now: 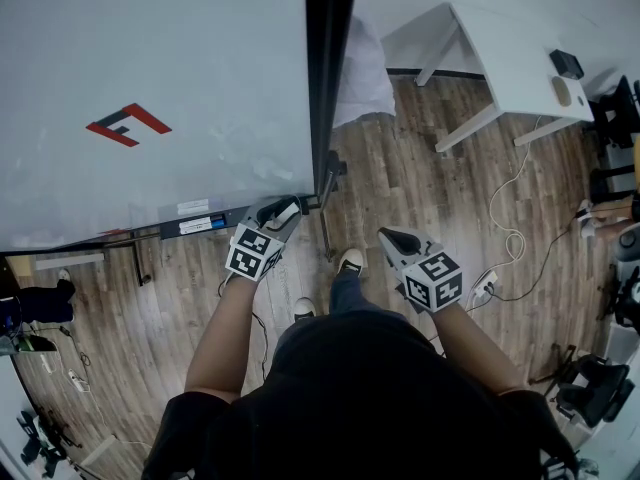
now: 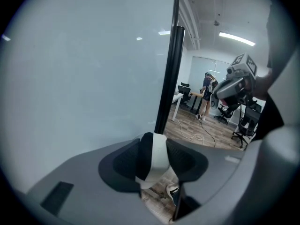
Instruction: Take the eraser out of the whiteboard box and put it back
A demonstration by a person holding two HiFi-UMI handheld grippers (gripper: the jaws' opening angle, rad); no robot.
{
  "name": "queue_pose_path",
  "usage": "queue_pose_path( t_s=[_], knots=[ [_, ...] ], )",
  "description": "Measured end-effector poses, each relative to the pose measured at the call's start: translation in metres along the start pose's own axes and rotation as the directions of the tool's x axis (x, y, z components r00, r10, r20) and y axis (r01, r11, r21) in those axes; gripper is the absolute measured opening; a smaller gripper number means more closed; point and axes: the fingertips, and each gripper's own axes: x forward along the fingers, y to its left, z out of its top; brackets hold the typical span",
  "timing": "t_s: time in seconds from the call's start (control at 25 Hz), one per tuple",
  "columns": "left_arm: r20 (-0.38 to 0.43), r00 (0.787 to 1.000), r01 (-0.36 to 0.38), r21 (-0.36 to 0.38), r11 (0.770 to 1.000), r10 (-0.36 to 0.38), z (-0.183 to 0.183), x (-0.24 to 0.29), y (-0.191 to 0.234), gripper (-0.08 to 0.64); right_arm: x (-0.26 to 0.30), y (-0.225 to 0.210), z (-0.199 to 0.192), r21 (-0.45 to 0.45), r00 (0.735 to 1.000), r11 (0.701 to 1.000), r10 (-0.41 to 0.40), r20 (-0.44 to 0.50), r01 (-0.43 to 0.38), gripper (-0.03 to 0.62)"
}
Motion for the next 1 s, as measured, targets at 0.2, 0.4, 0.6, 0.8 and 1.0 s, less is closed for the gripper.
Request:
queue_pose_path(
  t_s=[0.2, 0.4, 0.6, 0.8, 1.0],
  knots=[
    [0.008, 1.000, 0.005, -0.003, 1.000, -0.005, -0.0009, 0.0003, -0.0007, 0.173, -0.0005, 0.0018, -0.0020, 0.004, 1.000, 1.000, -0.003, 0.000, 0.003, -0.006],
    [0.009, 1.000, 0.009, -0.003, 1.000, -0.009, -0.0002, 0.0007, -0.0015, 0.166, -0.0022, 0.0025, -0.0020, 0.007, 1.000, 1.000, -0.008, 0.004, 0.008, -0.006],
    [0.012, 1.000, 0.002, -0.001, 1.000, -0.002, -0.0019, -0.0010, -0.0015, 0.161, -0.0029, 0.0037, -0.0026, 0.003, 1.000, 1.000, -0.010, 0.007, 0.010, -0.006],
    [0.009, 1.000, -0.006, 0.000, 1.000, 0.006, -0.0019, -0.0018, -0.0019, 0.160, -0.0057, 0.0054, -0.0044, 0.003, 1.000, 1.000, -0.011, 0.009, 0.011, -0.006],
    [0.014, 1.000, -0.018, -0.005, 1.000, 0.018, 0.0015, -0.0047, -0.0013, 0.160, -0.0070, 0.0098, -0.0036, -0.001, 1.000, 1.000, -0.003, 0.015, 0.003, -0.005]
  ],
)
